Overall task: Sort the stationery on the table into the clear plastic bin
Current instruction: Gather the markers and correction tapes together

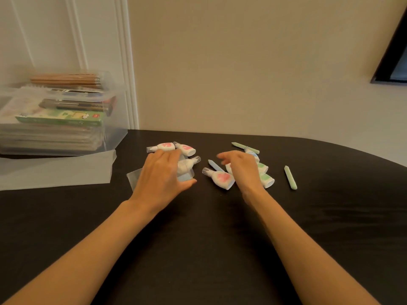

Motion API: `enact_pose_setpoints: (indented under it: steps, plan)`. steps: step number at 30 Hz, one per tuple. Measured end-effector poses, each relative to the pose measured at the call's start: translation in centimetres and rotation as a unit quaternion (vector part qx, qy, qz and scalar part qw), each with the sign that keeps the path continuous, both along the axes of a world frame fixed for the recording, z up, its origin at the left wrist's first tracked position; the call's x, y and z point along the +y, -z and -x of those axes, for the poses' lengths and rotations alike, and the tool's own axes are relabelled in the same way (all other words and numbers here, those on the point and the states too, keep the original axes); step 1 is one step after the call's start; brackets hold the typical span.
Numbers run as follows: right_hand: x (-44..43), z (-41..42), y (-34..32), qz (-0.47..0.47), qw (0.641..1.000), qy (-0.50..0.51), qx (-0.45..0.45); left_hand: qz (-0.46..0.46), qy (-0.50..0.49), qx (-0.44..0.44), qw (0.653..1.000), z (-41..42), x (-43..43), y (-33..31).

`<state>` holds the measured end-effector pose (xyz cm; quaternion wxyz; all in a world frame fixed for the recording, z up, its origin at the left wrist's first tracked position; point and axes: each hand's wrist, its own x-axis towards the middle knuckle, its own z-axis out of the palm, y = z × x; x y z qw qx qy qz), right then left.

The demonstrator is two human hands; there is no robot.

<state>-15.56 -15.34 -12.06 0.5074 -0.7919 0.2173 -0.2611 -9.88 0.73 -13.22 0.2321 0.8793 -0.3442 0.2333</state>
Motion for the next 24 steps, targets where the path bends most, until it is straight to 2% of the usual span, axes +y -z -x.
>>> enact_pose_setpoints:
  steps: [2, 3, 4, 9, 14, 20, 22, 24]
  plan:
    - [-1.6, 0.1, 1.1, 0.219, 0.97, 0.08, 0.067, -0.01, -0.003, -0.01, 1.0, 0.2, -0.5, 0.1]
    - [-2.1, 0.0, 1.7, 0.28, 0.95, 0.083, 0.108, -0.02, -0.002, -0.011, 1.0, 0.2, -0.8, 0.1]
    - [-2.5, -0.1, 2.2, 0.297, 0.943, 0.076, 0.13, -0.029, 0.002, -0.011, 1.0, 0.2, -1.1, 0.3]
    - [-1.8, -0.4, 2.1, 0.28, 0.952, 0.03, 0.123, -0.033, -0.002, -0.01, 0.999, 0.1, -2.1, 0.9]
    - [-1.3, -0.5, 2.8, 0.35, 0.923, 0.044, 0.154, -0.003, -0.029, -0.015, 0.999, 0.2, -3.4, 1.2]
    - [-1.5, -1.2, 3.5, 0.347, 0.928, 0.057, 0.124, 0.007, -0.038, -0.033, 0.999, 0.0, -3.6, 1.4]
    - [-1.6, -1.5, 3.2, 0.28, 0.954, 0.093, 0.053, 0.012, -0.048, -0.033, 0.998, -0.2, -3.2, 1.4]
    - [-1.6, -1.2, 2.5, 0.135, 0.984, 0.112, -0.038, 0.009, -0.054, -0.031, 0.998, -0.4, -3.0, 1.5]
